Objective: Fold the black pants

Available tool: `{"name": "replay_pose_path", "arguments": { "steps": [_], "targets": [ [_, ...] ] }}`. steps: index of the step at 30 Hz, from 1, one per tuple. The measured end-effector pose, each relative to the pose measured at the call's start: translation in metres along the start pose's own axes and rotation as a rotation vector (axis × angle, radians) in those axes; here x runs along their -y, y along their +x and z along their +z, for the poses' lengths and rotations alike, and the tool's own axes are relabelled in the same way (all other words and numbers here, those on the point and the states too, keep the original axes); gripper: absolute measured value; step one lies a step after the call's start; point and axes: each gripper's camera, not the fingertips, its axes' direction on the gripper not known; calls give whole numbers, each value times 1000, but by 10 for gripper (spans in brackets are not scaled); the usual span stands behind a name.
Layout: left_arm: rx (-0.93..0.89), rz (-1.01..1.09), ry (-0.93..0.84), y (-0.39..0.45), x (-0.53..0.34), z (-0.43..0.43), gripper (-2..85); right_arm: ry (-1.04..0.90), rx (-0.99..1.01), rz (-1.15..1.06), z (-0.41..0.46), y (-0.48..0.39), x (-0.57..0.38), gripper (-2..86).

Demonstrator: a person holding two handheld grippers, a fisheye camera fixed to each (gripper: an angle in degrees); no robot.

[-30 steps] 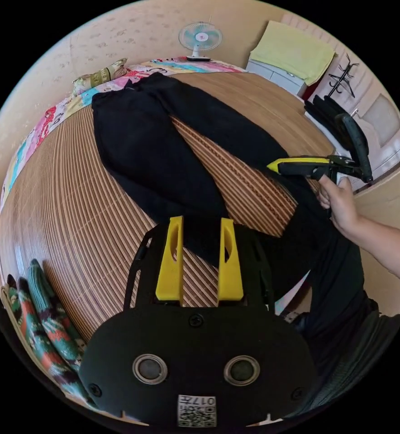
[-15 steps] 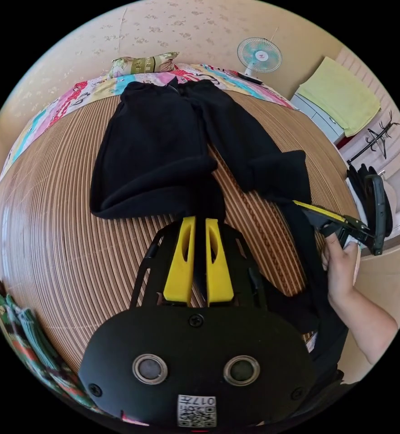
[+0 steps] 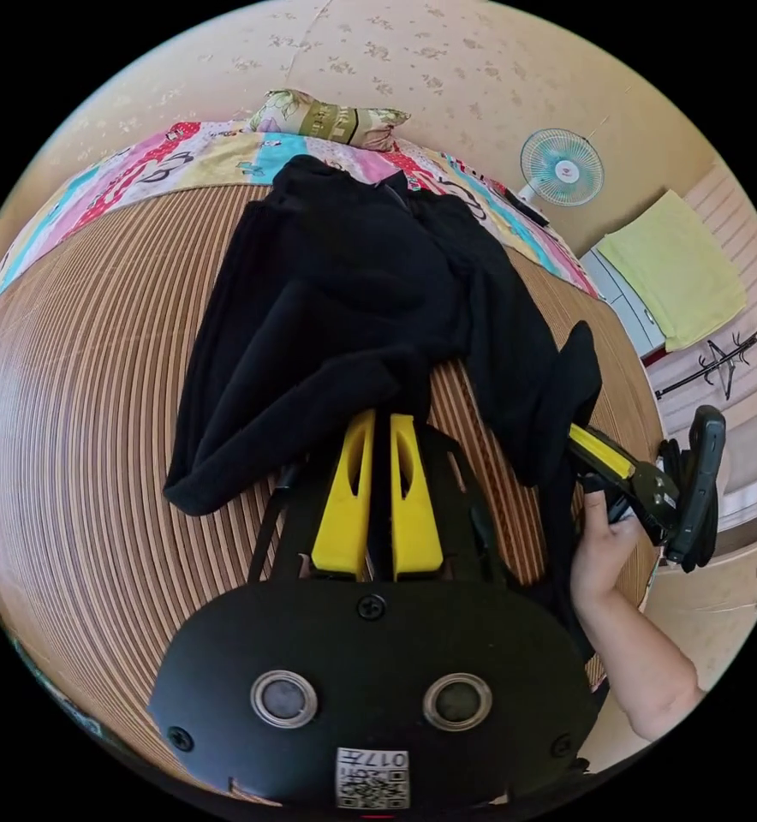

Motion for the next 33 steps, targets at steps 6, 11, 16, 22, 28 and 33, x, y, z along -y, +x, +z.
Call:
{"name": "replay_pose_path", "arguments": {
  "steps": [6, 11, 16, 22, 28, 33],
  "targets": [
    [-119, -88, 50, -62, 39, -5, 26, 36, 0, 4, 0, -14, 37, 3],
    [-130, -71, 66, -81, 30, -23, 37, 44, -60, -19, -22, -45, 29, 3],
    [-175, -98, 75, -98, -8, -46, 40, 40, -165, -45, -49, -80, 2, 3],
    [-204, -103, 67, -100, -76, -80, 40, 19, -275, -67, -93, -115, -54, 3],
    [-116, -66, 43, -71, -158, -117, 41, -3, -257, -27, -147, -127, -116, 3],
    [-105, -66, 39, -56, -229, -146, 41, -34, -237, -37, -186, -135, -156, 3]
  ]
}}
